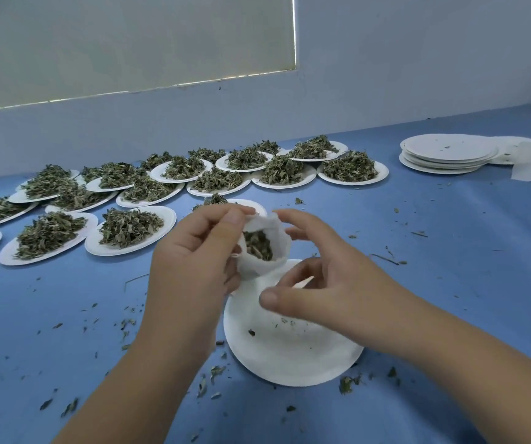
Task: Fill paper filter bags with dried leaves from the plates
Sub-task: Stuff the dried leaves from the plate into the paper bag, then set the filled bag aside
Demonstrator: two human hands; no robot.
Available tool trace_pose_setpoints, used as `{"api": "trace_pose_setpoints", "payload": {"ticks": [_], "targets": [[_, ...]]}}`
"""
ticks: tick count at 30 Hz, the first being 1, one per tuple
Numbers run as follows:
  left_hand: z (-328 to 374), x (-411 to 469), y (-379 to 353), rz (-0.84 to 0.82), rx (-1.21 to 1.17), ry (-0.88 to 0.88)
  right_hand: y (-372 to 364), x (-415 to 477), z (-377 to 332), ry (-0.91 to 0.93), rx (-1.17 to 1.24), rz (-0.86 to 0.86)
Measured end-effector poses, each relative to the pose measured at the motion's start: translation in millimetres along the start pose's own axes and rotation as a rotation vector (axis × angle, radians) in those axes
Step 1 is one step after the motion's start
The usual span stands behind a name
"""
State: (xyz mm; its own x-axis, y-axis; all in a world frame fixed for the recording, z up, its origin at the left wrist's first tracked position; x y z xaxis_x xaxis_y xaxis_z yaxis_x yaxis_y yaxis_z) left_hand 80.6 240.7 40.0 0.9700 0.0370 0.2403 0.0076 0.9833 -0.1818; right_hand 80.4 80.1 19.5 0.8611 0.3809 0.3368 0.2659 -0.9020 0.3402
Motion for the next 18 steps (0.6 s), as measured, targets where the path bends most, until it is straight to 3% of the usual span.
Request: {"api": "trace_pose_setpoints", "payload": {"ticks": [7, 9, 13, 18], "targets": [[-6.2, -8.6, -10.9, -0.340, 0.015, -0.011, -1.3, 20.6, 12.4, 0.259, -0.504, 0.052], [-8.6, -9.4, -10.6, -0.271, 0.124, -0.075, 0.4, 20.3, 10.6, 0.247, -0.449, 0.082], [-12.4, -2.9, -1.3, -0.063, 0.606, -0.321, 6.0, 12.6, 5.7, 0.217, -0.267, 0.203], [-22.5, 5.4, 1.0, -0.194, 0.763, -0.264, 9.4, 10.3, 14.5, 0.106, -0.167, 0.302]]}}
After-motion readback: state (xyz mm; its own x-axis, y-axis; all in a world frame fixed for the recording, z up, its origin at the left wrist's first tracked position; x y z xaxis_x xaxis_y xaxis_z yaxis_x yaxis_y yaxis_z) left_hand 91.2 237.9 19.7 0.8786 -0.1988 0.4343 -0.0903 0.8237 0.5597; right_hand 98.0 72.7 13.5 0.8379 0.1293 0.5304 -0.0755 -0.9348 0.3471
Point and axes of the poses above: each hand's wrist, its own x-axis towards the middle knuckle, its own y-axis out of the back of the hand, z = x × y, the point moved 1 cm from there along x, towards the middle knuckle, and after that the axes turned 6 degrees about y, right-handed, at the moved point
